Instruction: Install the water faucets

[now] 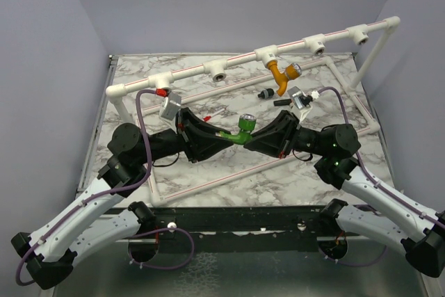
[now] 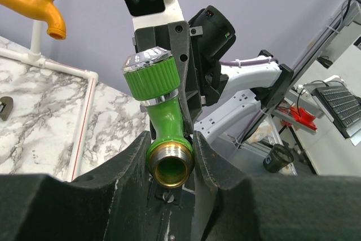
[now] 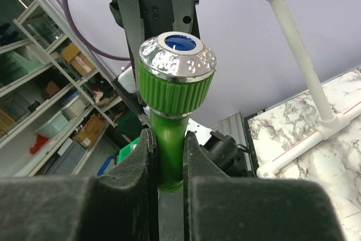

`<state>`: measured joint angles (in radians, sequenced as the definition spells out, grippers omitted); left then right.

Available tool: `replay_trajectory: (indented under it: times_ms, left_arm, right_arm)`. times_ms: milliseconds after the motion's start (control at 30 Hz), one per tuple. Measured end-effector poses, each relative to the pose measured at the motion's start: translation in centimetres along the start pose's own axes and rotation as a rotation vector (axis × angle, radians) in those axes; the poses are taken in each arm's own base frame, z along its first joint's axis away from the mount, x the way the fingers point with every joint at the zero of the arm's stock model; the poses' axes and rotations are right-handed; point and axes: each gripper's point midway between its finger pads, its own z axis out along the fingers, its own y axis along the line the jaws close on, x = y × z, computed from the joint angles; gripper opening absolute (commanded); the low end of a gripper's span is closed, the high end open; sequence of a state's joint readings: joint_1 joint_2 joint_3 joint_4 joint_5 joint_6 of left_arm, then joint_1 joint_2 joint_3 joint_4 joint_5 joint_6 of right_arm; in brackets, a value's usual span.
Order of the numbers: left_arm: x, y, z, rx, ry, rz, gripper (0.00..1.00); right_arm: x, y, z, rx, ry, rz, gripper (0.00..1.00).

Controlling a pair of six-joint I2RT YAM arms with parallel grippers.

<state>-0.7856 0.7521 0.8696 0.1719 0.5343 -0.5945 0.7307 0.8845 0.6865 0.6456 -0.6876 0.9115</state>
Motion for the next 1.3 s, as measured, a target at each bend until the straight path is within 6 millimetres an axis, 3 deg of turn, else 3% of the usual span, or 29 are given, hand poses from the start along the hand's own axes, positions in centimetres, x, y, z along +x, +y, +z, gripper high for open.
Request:
replay_trajectory:
  times_ms: [200, 267, 300, 367, 400, 533, 700, 933, 1100, 1300]
  left_arm:
    - [0.1, 0.2, 0.1, -0.002, 0.004, -0.003, 0.01]
    - [0.1, 0.2, 0.1, -0.003, 0.005, -0.003, 0.13]
    - [0.1, 0.2, 0.1, -0.003, 0.005, -0.003, 0.24]
    - [0.1, 0.1, 0.1, -0.003, 0.005, -0.002, 0.53]
    - [0.1, 0.1, 0.1, -0.002, 0.005, 0.001, 0.63]
    - [0.1, 0.9, 0.2, -0.043, 0.014, 0.005, 0.78]
    - [-0.4, 1.5, 0.3, -0.096, 0.03, 0.021, 0.87]
    - [-3.4, 1.9, 0.4, -0.195, 0.053, 0.117, 0.94]
    - [-5.7, 2.6, 0.1, -0.292, 0.062, 0.205, 0.95]
    - [-9.0, 3.9, -0.3, -0.427, 0.069, 0.327, 0.96]
  right_arm:
    - [-0.1, 0.0, 0.0, 0.0, -0.001, -0.006, 0.01]
    - [-0.1, 0.0, -0.1, 0.0, -0.002, -0.011, 0.0]
    - [-0.1, 0.1, -0.1, 0.001, -0.002, -0.013, 0.0]
    - [-0.1, 0.1, -0.2, 0.002, -0.002, -0.02, 0.01]
    - [-0.1, 0.1, -0.2, 0.003, -0.003, -0.024, 0.0]
    - [-0.2, 0.2, -0.3, 0.018, 0.007, -0.046, 0.01]
    - [-1.2, 0.9, -0.4, 0.046, 0.014, -0.106, 0.0]
    - [-2.5, 0.6, -1.1, 0.155, 0.032, -0.216, 0.01]
    - [-3.2, -1.5, -2.1, 0.328, 0.081, -0.289, 0.0]
    - [-3.1, -5.9, -4.3, 0.588, 0.171, -0.335, 0.0]
